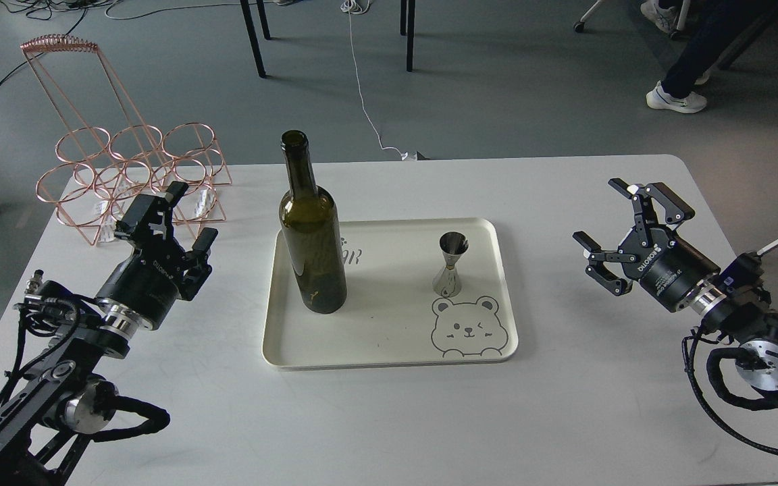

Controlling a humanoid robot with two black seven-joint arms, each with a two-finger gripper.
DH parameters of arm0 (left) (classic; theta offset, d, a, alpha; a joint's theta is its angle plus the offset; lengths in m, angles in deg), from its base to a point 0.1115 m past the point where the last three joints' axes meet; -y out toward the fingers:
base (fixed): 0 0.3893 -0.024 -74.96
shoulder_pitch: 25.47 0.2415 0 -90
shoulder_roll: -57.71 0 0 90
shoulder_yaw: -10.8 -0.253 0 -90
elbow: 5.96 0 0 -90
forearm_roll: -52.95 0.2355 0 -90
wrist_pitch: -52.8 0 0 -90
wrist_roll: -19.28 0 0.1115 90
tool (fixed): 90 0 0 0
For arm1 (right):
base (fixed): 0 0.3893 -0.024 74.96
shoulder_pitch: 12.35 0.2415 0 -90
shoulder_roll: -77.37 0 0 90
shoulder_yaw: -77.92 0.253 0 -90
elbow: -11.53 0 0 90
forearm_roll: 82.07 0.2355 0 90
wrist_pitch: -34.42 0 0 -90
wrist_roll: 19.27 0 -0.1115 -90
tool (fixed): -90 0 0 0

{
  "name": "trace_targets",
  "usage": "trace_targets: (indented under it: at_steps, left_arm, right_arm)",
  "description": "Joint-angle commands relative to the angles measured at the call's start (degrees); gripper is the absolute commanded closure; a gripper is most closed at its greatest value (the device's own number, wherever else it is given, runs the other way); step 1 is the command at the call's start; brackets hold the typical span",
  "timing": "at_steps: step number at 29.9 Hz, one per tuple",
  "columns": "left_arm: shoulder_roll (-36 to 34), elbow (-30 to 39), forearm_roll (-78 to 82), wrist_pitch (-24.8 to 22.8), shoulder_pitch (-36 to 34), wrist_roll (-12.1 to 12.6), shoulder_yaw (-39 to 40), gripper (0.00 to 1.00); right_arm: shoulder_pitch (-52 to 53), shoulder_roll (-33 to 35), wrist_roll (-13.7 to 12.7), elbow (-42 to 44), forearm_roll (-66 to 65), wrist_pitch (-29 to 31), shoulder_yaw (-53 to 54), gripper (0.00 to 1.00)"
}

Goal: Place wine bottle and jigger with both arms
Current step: 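Move the right gripper toward the metal jigger on the tray, then grasp the metal jigger with the right gripper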

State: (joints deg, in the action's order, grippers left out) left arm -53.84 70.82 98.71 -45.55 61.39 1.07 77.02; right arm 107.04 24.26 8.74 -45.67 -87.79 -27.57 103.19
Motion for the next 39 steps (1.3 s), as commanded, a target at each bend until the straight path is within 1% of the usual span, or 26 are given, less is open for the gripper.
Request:
trace_targets:
  at_steps: [1, 4, 6, 8, 10, 12, 13, 16, 20, 22, 24, 26, 27, 28, 31, 34, 36, 39]
  left_arm:
    - [0.19, 0.13, 0.56, 0.18, -0.02, -0.15, -0.13, 0.02]
    - [0.28, 0.13, 0.13, 0.09, -0.20, -0.06, -0.39, 0.02]
    - [0.19, 0.13, -0.14, -0.87, -0.37, -0.76, -0.39, 0.02]
    - [-0.07, 0.13, -0.32, -2.71, -0.37, -1.55, -0.13, 0.02]
    - [-0.25, -0.14, -0.49, -4.21, -0.46, -3.57, 0.22, 0.02]
    - [-0.42, -0.14, -0.41, -4.66, -0.46, -5.59, 0.22, 0.02]
    - [-0.34, -0.14, -0.41, -4.66, -0.55, -5.95, 0.22, 0.02]
    - [-0.16, -0.14, -0.41, -4.48, -0.64, -5.95, 0.13, 0.02]
    - [-0.25, -0.14, -0.41, -4.57, -0.64, -5.86, -0.04, 0.02]
    - [-0.16, -0.14, -0.41, -4.48, -0.72, -5.95, -0.13, 0.02]
    - [-0.16, -0.14, -0.32, -4.48, -0.72, -5.86, -0.22, 0.02]
    - [-0.07, -0.14, -0.32, -4.39, -0.73, -5.86, -0.31, 0.02]
    - [-0.07, -0.14, -0.32, -4.39, -0.73, -5.86, -0.31, 0.02]
    - [-0.07, -0.14, -0.32, -4.39, -0.73, -5.86, -0.31, 0.02]
    - [-0.25, -0.05, -0.32, -4.39, -0.73, -5.86, -0.31, 0.02]
    - [-0.25, 0.04, -0.32, -4.39, -0.73, -5.86, -0.31, 0.02]
    - [-0.25, 0.13, -0.32, -4.39, -0.73, -5.86, -0.31, 0.02]
    - [-0.25, 0.22, -0.32, -4.39, -0.73, -5.95, -0.31, 0.02]
  right_arm:
    - [-1.44, -0.68, 0.00, -0.02, 0.53, 0.00, 0.91, 0.02]
    - [-2.06, -0.77, 0.00, -0.37, 0.27, 0.00, 0.92, 0.02]
    - [-2.24, -0.24, 0.00, -0.89, -1.48, -1.02, 0.48, 0.02]
    - [-1.89, 0.11, 0.00, -1.60, -7.25, -3.03, 0.48, 0.02]
    - [-1.45, 0.98, 0.00, -2.74, -17.52, -6.72, 0.48, 0.02]
    - [-1.36, 2.56, 0.00, -5.71, -31.03, -11.46, 0.30, 0.02]
    - [-1.44, 3.53, 0.00, -7.82, -38.07, -14.44, -0.05, 0.02]
    - [-1.80, 6.69, 0.00, -13.54, -53.73, -23.05, -2.15, 0.02]
    - [-1.44, 9.25, 0.00, -15.22, -67.55, -33.52, -5.06, 0.02]
    - [-1.36, 9.34, 0.00, -15.05, -74.75, -40.45, -5.06, 0.02]
    - [-1.36, 8.73, 0.00, -14.96, -79.95, -47.48, -5.06, 0.02]
    - [-1.36, 8.64, 0.00, -14.70, -83.64, -53.02, -5.15, 0.02]
    - [-1.27, 8.38, 0.00, -14.26, -85.14, -54.79, -5.15, 0.02]
    - [-0.83, 7.76, 0.00, -13.30, -87.16, -56.00, -5.32, 0.02]
    - [-0.04, 3.82, 0.00, -8.56, -92.70, -56.00, -6.11, 0.02]
    - [-0.04, -1.10, 0.00, -4.07, -93.86, -56.00, -7.25, 0.04]
    - [0.14, -4.27, 0.00, -2.66, -94.21, -56.00, -8.92, 0.04]
    - [1.54, -7.35, 0.00, 0.15, -96.05, -56.00, -10.77, 0.05]
